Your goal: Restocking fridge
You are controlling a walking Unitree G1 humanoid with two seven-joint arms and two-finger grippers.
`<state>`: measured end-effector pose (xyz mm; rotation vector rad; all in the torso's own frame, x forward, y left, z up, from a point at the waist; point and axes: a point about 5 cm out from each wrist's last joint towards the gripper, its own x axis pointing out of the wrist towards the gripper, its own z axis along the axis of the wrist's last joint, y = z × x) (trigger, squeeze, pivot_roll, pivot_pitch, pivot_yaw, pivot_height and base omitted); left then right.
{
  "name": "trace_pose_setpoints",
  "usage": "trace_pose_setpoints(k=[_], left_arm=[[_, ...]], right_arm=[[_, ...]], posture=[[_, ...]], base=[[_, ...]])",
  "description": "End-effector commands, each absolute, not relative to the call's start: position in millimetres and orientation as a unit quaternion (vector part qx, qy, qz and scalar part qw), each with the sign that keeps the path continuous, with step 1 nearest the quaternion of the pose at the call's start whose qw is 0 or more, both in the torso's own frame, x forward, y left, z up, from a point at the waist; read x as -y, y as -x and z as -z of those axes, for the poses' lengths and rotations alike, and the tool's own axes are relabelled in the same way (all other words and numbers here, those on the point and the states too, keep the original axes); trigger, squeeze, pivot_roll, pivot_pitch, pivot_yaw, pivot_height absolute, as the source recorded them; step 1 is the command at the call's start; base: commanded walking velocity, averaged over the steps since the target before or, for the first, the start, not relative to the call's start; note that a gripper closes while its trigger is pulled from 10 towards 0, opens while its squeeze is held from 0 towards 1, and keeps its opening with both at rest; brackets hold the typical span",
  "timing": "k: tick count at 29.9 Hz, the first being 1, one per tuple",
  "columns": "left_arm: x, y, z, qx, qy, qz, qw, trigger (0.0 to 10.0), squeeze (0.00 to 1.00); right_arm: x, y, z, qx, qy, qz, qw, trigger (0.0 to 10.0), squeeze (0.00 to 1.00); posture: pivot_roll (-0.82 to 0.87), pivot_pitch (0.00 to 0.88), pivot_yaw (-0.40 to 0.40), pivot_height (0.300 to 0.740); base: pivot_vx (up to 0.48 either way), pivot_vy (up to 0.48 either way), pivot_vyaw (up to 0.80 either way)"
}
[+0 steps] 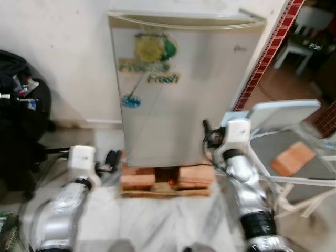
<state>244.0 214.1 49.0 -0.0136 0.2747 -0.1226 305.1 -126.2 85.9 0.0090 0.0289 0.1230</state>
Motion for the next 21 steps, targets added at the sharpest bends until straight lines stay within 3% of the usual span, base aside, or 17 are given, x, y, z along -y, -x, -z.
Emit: trace_pose_setpoints(k=[1,13,16,21], left_arm=[[-206.4,-247.3,-50.4,-0.133,0.011,0.074,0.988,10.0,0.0],[-207.7,-249.2,-49.5,-0.139,0.008,0.072,0.988,10.0,0.0],[-209.1,-249.3,-51.5,-0.128,0.0,0.075,0.989,10.0,0.0],[-207.9,-250.1,-53.6,-0.119,0.0,0.079,0.99,10.0,0.0]], right_arm=[[140.2,-307.1,-90.1,-0.01,0.005,-0.043,0.999,10.0,0.0],[139.3,-309.2,-91.1,-0.011,0.005,-0.042,0.999,10.0,0.0],[141.0,-308.9,-90.8,-0.013,0.004,-0.04,0.999,10.0,0.0],[142.9,-306.9,-88.6,-0.015,0.006,-0.04,0.999,10.0,0.0]], posture=[[0.11,0.028,-0.026,0.74],[0.12,0.024,-0.026,0.74],[0.12,0.023,-0.027,0.74],[0.11,0.02,-0.028,0.74]], base=[[0.0,0.48,-0.43],[0.0,0.48,0.0],[0.0,0.467,-0.68],[0.0,0.0,-0.6]])
